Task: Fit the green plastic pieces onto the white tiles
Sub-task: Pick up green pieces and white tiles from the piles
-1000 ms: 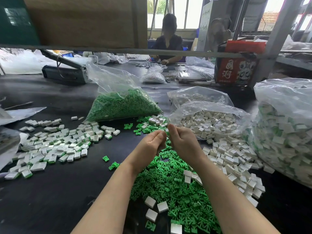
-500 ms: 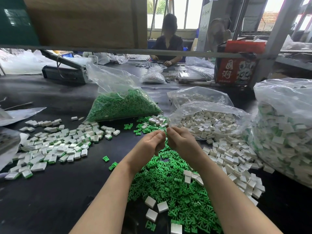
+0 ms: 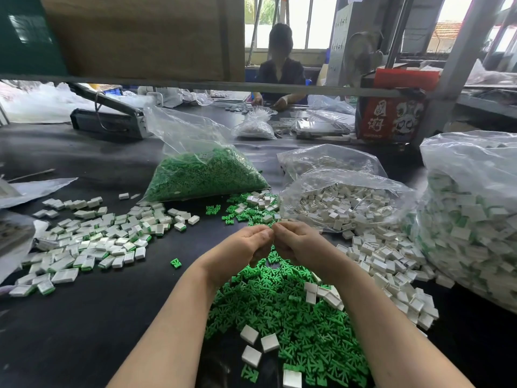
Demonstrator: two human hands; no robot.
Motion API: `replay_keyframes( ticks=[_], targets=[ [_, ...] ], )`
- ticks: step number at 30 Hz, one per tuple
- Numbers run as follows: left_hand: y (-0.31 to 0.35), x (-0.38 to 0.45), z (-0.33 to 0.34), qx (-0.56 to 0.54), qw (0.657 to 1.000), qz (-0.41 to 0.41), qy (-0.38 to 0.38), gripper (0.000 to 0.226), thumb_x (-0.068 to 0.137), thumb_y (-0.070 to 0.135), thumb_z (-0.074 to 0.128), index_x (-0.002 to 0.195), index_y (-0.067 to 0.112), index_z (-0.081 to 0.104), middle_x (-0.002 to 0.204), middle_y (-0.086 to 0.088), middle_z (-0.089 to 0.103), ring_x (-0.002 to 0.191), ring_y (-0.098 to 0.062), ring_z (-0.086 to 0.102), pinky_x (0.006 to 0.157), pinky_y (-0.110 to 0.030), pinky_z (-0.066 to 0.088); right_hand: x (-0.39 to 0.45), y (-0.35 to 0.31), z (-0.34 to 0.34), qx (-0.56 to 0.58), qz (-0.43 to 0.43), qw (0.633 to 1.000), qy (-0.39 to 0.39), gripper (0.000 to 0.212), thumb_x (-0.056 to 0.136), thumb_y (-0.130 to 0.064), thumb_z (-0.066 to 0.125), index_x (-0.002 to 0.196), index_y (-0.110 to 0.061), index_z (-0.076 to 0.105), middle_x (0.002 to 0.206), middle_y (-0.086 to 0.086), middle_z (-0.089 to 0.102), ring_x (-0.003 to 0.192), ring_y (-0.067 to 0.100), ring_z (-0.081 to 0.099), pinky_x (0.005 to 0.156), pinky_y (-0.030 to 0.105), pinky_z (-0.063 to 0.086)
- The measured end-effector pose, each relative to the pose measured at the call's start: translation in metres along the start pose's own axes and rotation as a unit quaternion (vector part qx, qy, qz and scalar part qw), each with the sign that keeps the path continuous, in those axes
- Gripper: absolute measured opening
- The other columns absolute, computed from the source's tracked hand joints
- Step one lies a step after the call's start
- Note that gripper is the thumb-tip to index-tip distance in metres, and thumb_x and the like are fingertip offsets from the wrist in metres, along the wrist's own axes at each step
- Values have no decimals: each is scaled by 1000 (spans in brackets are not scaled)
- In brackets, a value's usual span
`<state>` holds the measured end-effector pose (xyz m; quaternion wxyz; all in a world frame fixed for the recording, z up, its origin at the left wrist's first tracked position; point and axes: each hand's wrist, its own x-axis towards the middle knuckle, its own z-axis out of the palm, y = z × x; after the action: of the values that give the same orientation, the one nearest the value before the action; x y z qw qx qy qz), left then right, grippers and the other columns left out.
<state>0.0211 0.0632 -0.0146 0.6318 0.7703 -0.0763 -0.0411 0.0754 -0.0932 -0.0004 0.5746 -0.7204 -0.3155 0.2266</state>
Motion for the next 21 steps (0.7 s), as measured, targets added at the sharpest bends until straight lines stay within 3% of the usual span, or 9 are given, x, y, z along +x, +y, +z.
replay_keyframes(
  ticks=[3,7,10,13,15,18,21],
  targets=[
    [1,1,0,-1,1000,3,9,25,99,31,41,93,8,49,62,8,37,55,-6,31,51,-17,31,1,2,1,-7,-10,1000,7,32,106,-19,39,75,-14,47,56,-9,38,45,1,33,44,13,29],
    [3,2,4,-20,998,24,54,29,105,23,38,80,13,48,61,8,37,55,-8,30,52,-23,27,6,2,6,-84,-50,992,78,36,105,-24,41,71,-19,51,51,-12,45,47,0,36,48,17,31],
    [7,4,10,-37,995,39,83,32,106,19,36,76,16,46,58,10,37,53,-6,29,50,-22,24,6,1,7,-253,-100,952,141,29,104,-28,40,80,-17,52,61,-8,55,57,8,49,56,35,40],
    [11,6,15,-65,991,51,109,33,106,13,34,76,14,48,54,15,48,48,3,44,49,-9,37,6,-1,10,-399,-120,896,151,12,98,-25,39,96,-15,45,76,7,61,67,27,55,59,42,42],
    [10,7,16,-77,986,54,135,34,106,14,35,75,14,50,55,16,51,51,5,48,53,-9,40,7,-2,16,-418,-127,884,168,12,94,-21,41,103,-14,46,82,9,63,72,29,56,61,39,39],
    [6,11,17,-72,980,55,178,33,105,16,38,76,16,52,60,16,55,63,-3,50,65,-21,43,8,-4,22,-380,-121,902,166,15,93,-17,41,107,-14,46,84,10,63,74,29,55,62,37,36],
    [3,12,18,-63,977,65,195,31,105,15,38,79,15,54,65,15,59,69,-5,54,67,-22,46,9,-2,25,-359,-116,910,171,9,94,-16,41,102,-15,47,77,6,59,68,25,51,60,36,31]
  ],
)
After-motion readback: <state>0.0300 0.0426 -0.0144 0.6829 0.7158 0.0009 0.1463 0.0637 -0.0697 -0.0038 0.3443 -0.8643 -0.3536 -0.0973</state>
